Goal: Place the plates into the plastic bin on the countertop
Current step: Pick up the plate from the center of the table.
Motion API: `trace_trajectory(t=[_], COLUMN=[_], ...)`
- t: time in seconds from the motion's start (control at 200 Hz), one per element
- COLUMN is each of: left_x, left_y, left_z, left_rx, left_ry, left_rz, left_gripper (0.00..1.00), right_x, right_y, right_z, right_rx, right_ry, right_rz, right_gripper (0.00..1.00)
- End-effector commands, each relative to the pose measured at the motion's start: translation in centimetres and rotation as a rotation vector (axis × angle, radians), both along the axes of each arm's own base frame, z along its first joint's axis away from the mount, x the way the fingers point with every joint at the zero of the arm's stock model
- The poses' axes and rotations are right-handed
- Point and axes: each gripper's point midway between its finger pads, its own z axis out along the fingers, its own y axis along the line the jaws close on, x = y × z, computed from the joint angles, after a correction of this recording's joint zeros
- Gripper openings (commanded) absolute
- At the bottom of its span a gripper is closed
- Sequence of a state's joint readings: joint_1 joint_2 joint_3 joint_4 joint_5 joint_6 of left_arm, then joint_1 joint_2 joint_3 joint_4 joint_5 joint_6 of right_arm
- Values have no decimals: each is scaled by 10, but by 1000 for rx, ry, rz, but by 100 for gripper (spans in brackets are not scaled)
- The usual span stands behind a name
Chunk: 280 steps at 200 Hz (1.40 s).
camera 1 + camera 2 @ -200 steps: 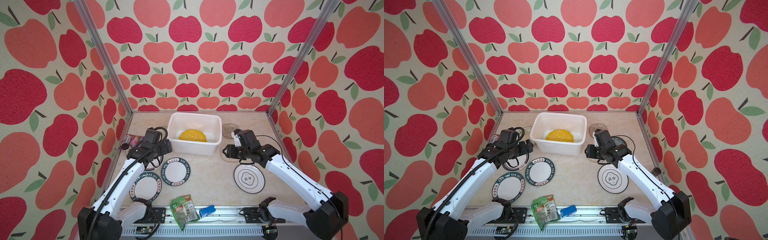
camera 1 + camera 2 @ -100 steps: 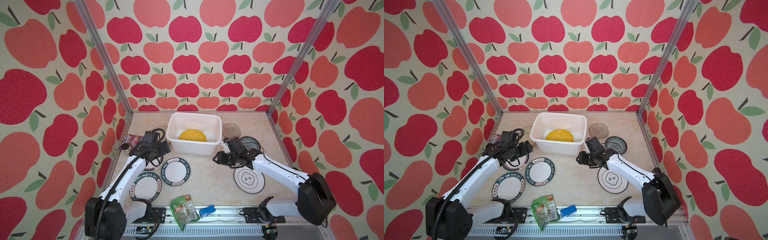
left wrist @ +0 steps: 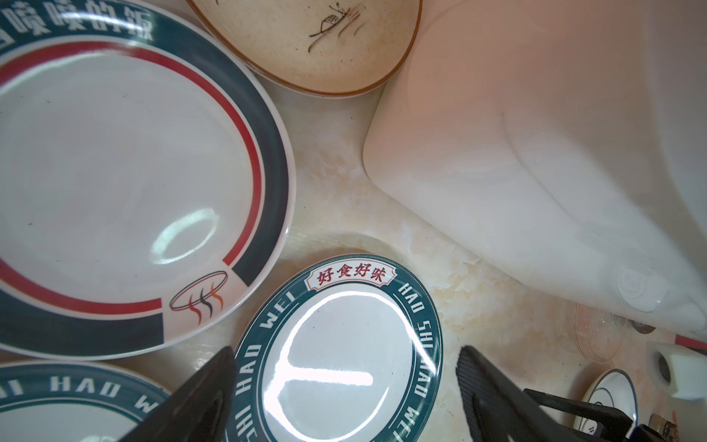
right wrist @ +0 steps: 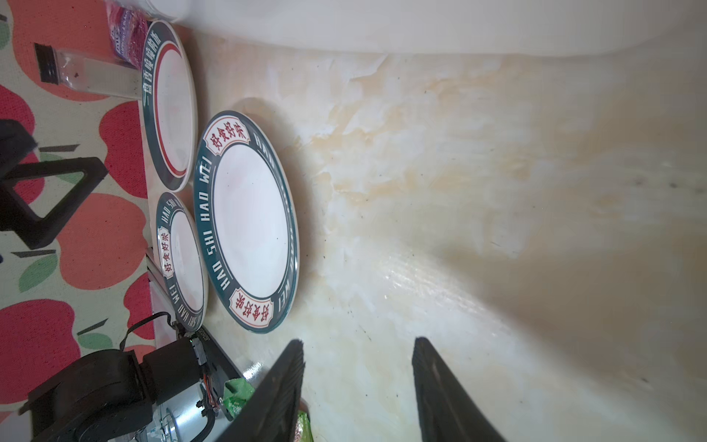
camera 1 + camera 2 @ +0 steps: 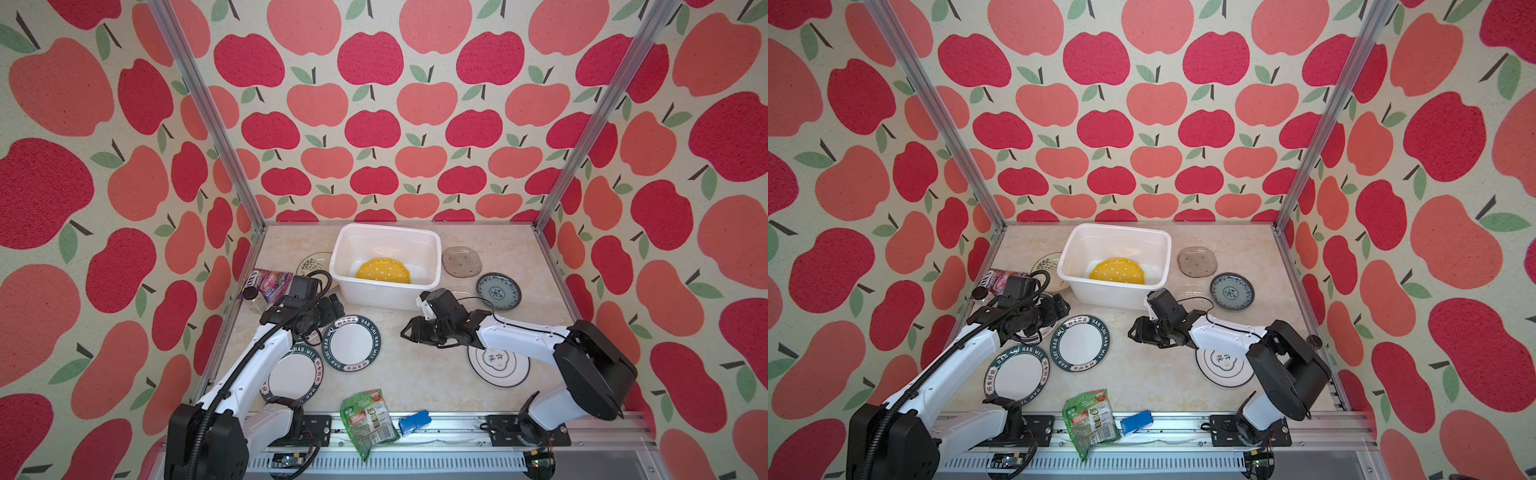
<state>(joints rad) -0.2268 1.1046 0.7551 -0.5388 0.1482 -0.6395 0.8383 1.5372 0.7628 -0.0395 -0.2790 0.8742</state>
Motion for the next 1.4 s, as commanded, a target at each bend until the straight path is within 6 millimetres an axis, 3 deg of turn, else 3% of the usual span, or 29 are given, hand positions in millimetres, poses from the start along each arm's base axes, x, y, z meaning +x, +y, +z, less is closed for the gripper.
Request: trace_trajectory(t=[0.0, 0.125, 0.52, 0.59, 0.755, 1.206, 1.396], left_x=[0, 0, -11, -12, -16, -30, -29], left_y=[-4, -7, -15, -19, -27, -25, -27], left_z=[2, 2, -3, 5, -1, -7, -8], left_rx=[-22, -20, 3, -4, -1, -36, -33], left_ry=[-16, -17, 16, -11, -11, -54, -61], left_rz=[0, -6, -41, -52, -74, -70, -90], left_gripper=[92, 92, 93, 93, 93, 93, 93], right_x=[18, 26, -6, -8, -13, -27, -34], right_y=[-13, -21, -17, -17, 0, 61, 76], right_z=[6, 8, -10, -9, -12, -51, -66], right_rx=[14, 26, 147, 152, 195, 382, 410], right_ry=[-32, -29, 50, 36, 40, 184, 227], right_rz=[-79, -116, -149, -146, -94, -111, -137], right_gripper=[50, 49, 48, 48, 47, 42, 38])
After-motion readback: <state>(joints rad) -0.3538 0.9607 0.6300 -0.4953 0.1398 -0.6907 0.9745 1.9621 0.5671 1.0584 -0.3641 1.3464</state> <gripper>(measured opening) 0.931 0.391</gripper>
